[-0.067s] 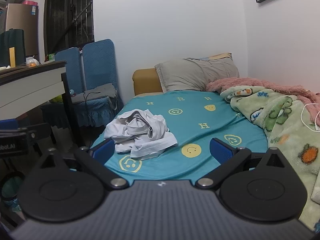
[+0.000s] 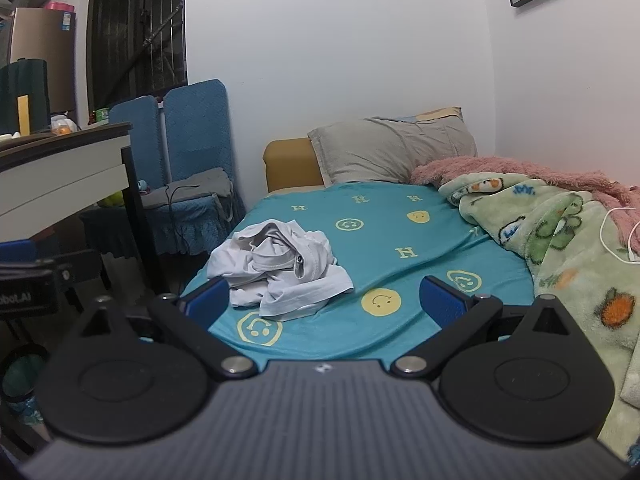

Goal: Fold clothes

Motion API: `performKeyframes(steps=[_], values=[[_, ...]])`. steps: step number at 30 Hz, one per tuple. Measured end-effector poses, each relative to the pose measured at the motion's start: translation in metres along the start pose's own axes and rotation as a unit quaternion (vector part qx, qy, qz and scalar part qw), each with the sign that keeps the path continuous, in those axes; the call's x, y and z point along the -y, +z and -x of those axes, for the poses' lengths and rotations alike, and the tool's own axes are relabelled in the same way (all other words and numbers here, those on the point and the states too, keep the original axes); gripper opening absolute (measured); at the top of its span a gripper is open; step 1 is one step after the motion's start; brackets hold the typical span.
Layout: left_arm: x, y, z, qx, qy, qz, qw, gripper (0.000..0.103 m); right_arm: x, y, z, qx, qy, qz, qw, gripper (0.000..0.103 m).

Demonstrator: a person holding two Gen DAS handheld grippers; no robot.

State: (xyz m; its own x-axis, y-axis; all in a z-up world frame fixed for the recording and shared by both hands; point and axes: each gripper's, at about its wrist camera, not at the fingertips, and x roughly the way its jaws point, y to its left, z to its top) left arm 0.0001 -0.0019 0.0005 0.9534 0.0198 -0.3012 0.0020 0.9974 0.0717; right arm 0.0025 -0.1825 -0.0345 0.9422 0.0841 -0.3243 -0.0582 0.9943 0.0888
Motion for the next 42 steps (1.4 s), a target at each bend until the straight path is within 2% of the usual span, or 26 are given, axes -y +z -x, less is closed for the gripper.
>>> performKeyframes(steps=[7, 16, 33, 37, 42], values=[[-0.002, -0.003, 0.001, 0.000, -0.004, 0.002, 1.0000, 0.103, 0.004, -0.001, 0.005, 0.012, 0.007, -0.011, 1.000, 0.103], [-0.004, -0.015, 0.008, 0.006, -0.015, -0.011, 0.9998, 0.103, -0.003, -0.002, -0.002, -0.009, 0.013, -0.005, 1.000, 0.103], [-0.008, -0.015, 0.006, -0.010, -0.011, -0.012, 0.9998, 0.103, 0.003, -0.001, -0.001, -0.014, 0.014, -0.018, 1.000, 0.103], [-0.008, -0.014, 0.000, -0.015, -0.011, -0.009, 0.9998, 0.103, 0.005, 0.000, 0.000, -0.015, 0.010, -0.020, 1.000, 0.103], [-0.010, -0.012, -0.008, -0.024, -0.011, -0.004, 0.9996, 0.103, 0.001, 0.007, 0.004, -0.009, -0.020, -0.018, 1.000, 0.103]])
